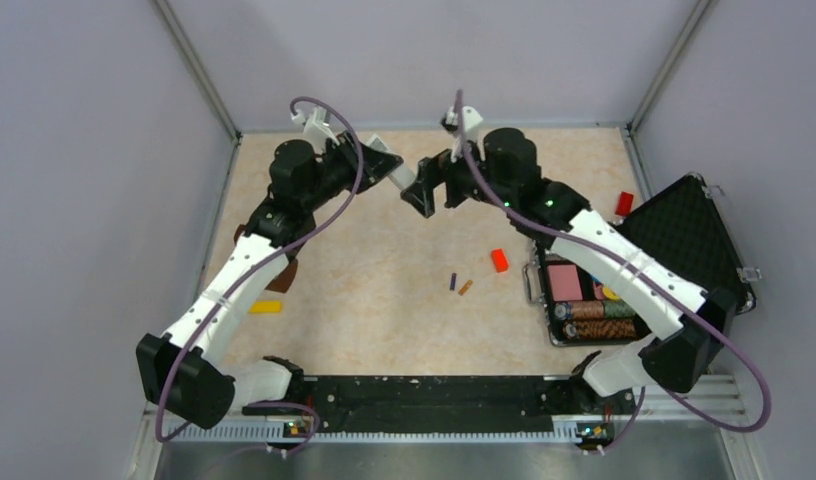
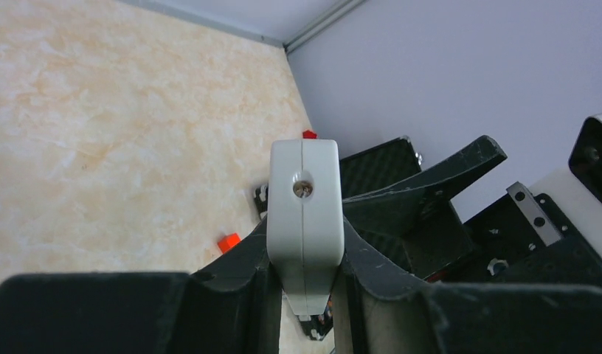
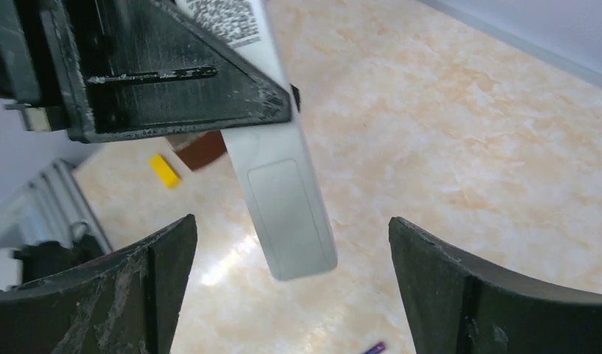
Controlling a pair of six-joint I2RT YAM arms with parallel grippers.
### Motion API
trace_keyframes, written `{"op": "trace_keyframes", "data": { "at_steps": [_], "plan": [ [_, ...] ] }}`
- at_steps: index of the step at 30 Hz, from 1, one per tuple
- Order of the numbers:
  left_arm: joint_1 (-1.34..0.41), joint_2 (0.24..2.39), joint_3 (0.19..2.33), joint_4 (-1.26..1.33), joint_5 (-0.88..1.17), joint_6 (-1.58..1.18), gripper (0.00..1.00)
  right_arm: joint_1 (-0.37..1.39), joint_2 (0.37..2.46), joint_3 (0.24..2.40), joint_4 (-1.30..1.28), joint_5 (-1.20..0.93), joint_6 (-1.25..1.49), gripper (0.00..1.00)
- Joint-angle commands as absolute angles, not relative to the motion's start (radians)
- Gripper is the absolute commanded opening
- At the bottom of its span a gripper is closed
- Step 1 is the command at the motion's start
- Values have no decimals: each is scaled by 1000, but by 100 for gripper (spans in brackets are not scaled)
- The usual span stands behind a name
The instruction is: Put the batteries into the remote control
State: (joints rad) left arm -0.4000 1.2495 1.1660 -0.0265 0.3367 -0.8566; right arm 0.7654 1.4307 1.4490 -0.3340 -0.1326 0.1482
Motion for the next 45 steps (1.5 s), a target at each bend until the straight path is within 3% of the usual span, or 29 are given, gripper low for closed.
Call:
{"op": "trace_keyframes", "data": {
  "at_steps": [1, 6, 17, 22, 33, 39, 45],
  "plan": [
    [-354, 1185, 1192, 119, 354, -897, 0, 644, 1310, 1433, -176, -275, 428, 99],
    [-338, 1160, 1178, 191, 373, -964, 0, 549, 1310, 1352, -20, -342, 739, 99],
    [-339, 1157, 1179, 217, 358, -1068, 0, 540, 1420, 1256, 376, -552, 1152, 98],
    [-338, 1154, 1153, 216, 343, -1128, 0, 542, 1481, 1288, 460, -623, 1227, 85],
    [-339, 1163, 1104, 289, 335, -1205, 0, 569, 1549, 1294, 506, -641, 1302, 77],
    [-339, 1160, 1091, 319, 361, -1211, 0, 592, 1551, 1267, 513, -590, 1306, 64],
    [-339, 1119, 1058, 342, 346, -1193, 0, 602, 1543, 1202, 537, -561, 1340, 57]
  ]
}}
